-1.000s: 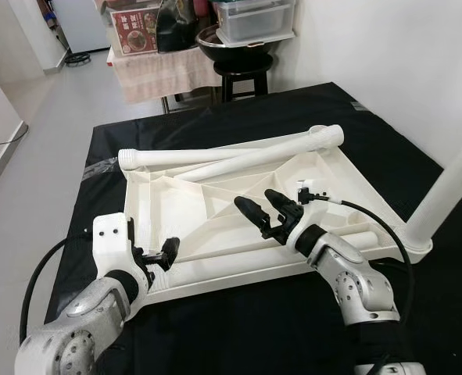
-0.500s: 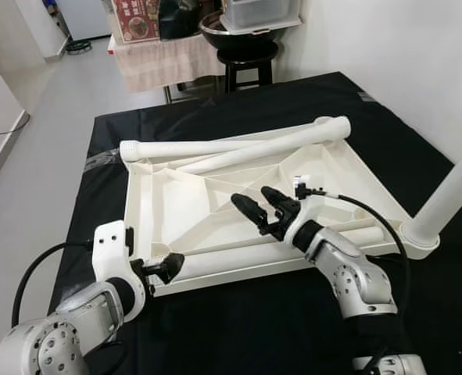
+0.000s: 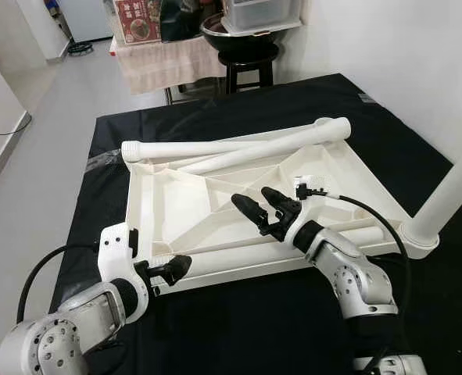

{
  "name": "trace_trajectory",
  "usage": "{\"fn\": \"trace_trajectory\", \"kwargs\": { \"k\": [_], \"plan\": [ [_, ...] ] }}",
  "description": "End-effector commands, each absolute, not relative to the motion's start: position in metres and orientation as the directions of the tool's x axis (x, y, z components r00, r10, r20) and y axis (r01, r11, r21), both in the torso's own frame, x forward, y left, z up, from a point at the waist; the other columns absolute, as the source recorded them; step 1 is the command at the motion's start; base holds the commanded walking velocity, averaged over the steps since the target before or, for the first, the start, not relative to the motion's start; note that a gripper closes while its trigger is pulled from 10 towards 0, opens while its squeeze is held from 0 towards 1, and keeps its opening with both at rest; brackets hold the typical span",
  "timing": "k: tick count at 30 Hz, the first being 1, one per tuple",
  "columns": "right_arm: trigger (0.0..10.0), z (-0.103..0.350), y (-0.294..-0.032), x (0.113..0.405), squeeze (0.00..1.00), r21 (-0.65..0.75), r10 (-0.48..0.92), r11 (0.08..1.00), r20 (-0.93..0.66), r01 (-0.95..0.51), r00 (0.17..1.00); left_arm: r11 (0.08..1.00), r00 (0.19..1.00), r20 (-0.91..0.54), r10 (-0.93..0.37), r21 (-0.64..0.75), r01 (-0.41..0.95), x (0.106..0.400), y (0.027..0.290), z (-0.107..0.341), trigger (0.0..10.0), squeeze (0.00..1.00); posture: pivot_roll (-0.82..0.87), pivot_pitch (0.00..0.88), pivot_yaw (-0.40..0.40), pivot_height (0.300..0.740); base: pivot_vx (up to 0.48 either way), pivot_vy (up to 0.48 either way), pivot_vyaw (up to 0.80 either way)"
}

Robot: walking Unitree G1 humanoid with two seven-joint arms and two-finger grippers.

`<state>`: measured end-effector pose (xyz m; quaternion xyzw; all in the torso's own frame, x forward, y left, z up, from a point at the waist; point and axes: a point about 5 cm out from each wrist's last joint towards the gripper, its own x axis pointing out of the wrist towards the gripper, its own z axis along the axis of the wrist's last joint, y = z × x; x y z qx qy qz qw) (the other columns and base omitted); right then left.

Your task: Building children table

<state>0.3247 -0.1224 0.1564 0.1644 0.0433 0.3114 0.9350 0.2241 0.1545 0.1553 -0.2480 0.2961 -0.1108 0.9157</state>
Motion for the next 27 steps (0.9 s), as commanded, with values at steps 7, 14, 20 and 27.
{"fn": "trace_trajectory", "kwargs": {
  "k": [7, 14, 20, 27],
  "plan": [
    [10.0, 0.157, -0.119, 0.326, 0.0, 0.348, 0.606, 0.742, 0.019, -0.573, 0.796, 0.672, 0.766, -0.377, -0.52, -0.734, 0.095, 0.223, 0.131, 0.151, 10.0, 0.0, -0.08, 0.079, 0.066, 0.74, 0.0, 0.0, 0.0],
    [10.0, 0.157, -0.119, 0.327, 0.0, 0.347, 0.604, 0.743, 0.02, -0.572, 0.797, 0.563, 0.755, -0.225, -0.616, -0.796, 0.222, 0.221, 0.129, 0.157, 10.0, 0.0, -0.08, 0.078, 0.066, 0.74, 0.0, 0.0, 0.0],
    [10.0, 0.157, -0.12, 0.327, 0.0, 0.342, 0.602, 0.746, 0.018, -0.571, 0.798, 0.503, 0.759, -0.132, -0.637, -0.818, 0.28, 0.22, 0.131, 0.162, 10.0, 0.0, -0.09, 0.079, 0.067, 0.74, 0.0, 0.0, 0.0],
    [10.0, 0.157, -0.121, 0.327, 0.0, 0.336, 0.599, 0.751, 0.016, -0.569, 0.8, 0.346, 0.723, 0.072, -0.688, -0.842, 0.413, 0.213, 0.127, 0.177, 10.0, 0.0, -0.09, 0.079, 0.064, 0.74, 0.0, 0.0, 0.0]
  ]
}}
